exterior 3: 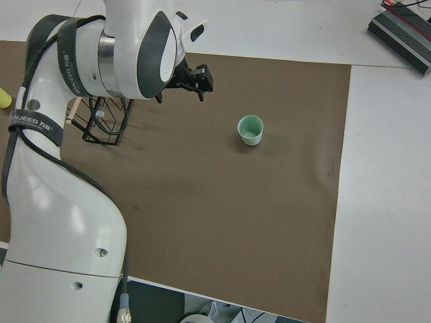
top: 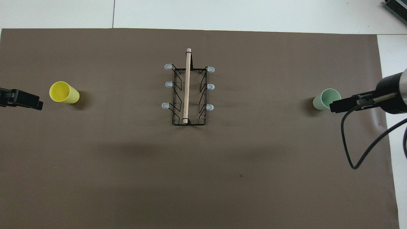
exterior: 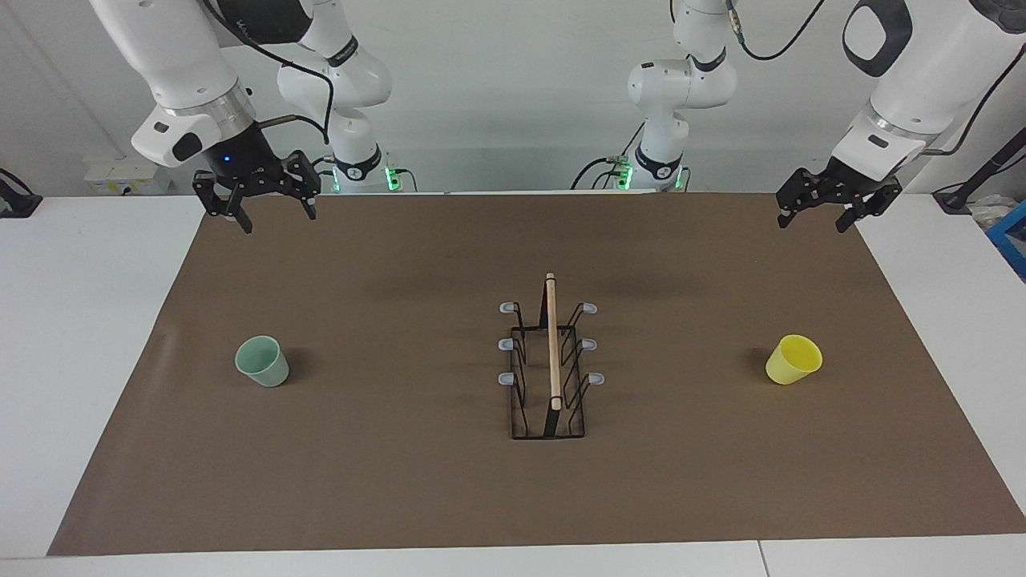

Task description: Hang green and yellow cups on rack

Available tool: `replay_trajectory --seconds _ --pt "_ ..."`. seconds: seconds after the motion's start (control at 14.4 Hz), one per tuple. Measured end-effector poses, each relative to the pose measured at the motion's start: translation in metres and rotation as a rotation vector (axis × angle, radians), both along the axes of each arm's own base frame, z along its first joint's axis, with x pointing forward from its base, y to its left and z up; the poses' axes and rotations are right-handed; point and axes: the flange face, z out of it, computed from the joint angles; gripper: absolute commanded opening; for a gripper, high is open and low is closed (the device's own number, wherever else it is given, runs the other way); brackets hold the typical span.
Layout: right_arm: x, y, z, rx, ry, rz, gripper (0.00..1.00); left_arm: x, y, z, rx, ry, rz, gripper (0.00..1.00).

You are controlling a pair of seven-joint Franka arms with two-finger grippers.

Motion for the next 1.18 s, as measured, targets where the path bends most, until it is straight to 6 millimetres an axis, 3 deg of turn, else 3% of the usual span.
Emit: replay_trajectory --seconds 0.63,0.97,1.18 --pt "0.000 0.000 0.000 0.000 0.000 0.000 1.00 0.000 -0.003 -0.003 0.001 0.006 0.016 1.00" --pt "0.002 -0.003 -0.002 -0.006 0.003 -0.005 1.00 0.000 0.000 -0.014 -0.005 0.032 0.198 1.00" --pt "0.003 -0.016 0.000 -0.098 -0.014 0.007 1.00 0.008 0.016 -0.037 -0.061 0.080 0.364 1.00"
